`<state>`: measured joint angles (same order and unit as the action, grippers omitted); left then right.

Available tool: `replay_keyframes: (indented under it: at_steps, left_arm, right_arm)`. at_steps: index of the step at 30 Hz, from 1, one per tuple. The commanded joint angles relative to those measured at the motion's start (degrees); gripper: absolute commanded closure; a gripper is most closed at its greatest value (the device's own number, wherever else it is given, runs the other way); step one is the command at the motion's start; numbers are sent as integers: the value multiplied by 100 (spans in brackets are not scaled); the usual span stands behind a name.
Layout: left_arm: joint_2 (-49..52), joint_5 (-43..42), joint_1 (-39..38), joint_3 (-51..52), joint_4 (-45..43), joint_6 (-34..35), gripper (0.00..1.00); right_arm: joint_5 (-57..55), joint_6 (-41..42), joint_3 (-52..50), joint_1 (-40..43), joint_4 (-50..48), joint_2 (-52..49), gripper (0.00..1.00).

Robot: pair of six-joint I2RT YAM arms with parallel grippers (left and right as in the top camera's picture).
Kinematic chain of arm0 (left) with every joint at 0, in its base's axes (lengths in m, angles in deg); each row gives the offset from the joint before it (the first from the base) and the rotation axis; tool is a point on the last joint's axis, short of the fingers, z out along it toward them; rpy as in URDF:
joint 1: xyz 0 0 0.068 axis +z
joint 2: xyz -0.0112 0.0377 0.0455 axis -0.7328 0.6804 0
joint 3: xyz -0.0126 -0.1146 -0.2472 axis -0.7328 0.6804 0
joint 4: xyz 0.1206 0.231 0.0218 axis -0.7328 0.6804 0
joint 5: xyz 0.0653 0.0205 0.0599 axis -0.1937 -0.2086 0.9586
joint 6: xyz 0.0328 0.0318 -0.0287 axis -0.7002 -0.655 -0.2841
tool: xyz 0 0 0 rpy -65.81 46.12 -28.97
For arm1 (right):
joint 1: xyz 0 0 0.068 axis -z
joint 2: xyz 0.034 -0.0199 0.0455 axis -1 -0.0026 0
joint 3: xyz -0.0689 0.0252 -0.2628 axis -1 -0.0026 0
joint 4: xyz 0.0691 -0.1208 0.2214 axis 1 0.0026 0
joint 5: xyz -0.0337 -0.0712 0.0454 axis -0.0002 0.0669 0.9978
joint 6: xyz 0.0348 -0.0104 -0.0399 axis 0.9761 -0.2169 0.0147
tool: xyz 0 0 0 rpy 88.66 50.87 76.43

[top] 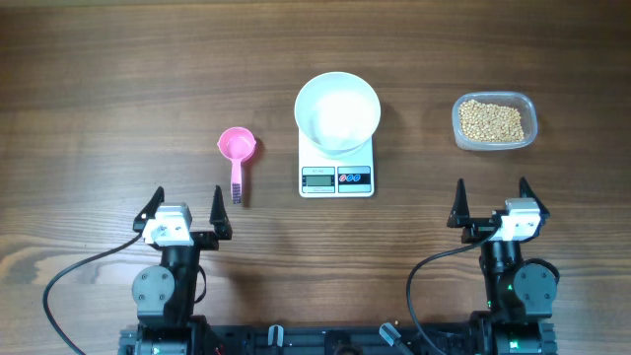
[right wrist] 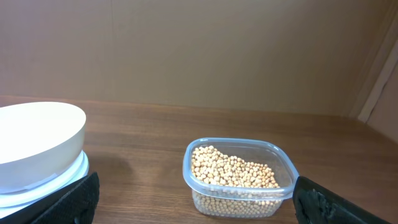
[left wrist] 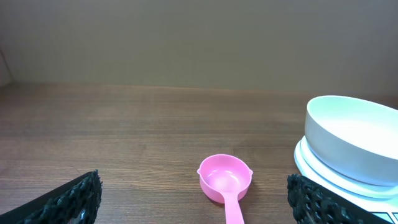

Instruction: Scoop item into bowl and weigh 150g on scale

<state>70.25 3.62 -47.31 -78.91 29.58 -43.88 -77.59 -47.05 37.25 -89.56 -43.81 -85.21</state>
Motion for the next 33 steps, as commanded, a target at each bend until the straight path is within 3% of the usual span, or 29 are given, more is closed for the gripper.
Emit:
replay_keyframes:
  at_steps: [1, 4, 7, 11, 15, 16, 20, 23, 26, 30, 33]
  left_arm:
    - [-61, 52, 46, 31, -11, -129, 0]
    - [-61, -295, 46, 31, -186, -101, 0]
    - [-61, -756, 46, 31, -933, -37, 0]
    - [-61, -42, 48, 28, -2328, 22, 0]
    - [-61, -90, 46, -271, -2844, 22, 0]
    - [-61, -103, 46, -538, -2575, 22, 0]
    - [205, 197, 46, -2557, 1025, 24, 0]
    - [892, 219, 46, -3891, 2691, 24, 0]
    - [1729, -308, 46, -4839, 3460, 22, 0]
    - [2503, -2162, 46, -5115, 3047, 28, 0]
    - [2715, -2223, 46, -5119, 2841, 26, 0]
  right_arm:
    - [-74, -33, -7, -24, -35, 9, 0]
    - [-74, -31, -7, -24, -35, 9, 0]
    - [-74, -31, -7, -24, -35, 9, 0]
    - [-74, -31, -7, -24, -35, 9, 0]
    - [-74, -31, -7, -24, -35, 9, 0]
    - [-74, -31, -7, -22, -35, 9, 0]
    - [-74, -33, -7, -24, -35, 9, 0]
    - [-74, -31, -7, -24, -35, 9, 0]
    - [-74, -31, -7, -24, -35, 9, 0]
    - [-74, -31, -7, -24, -35, 9, 0]
    - [-74, -33, -7, -24, -35, 9, 0]
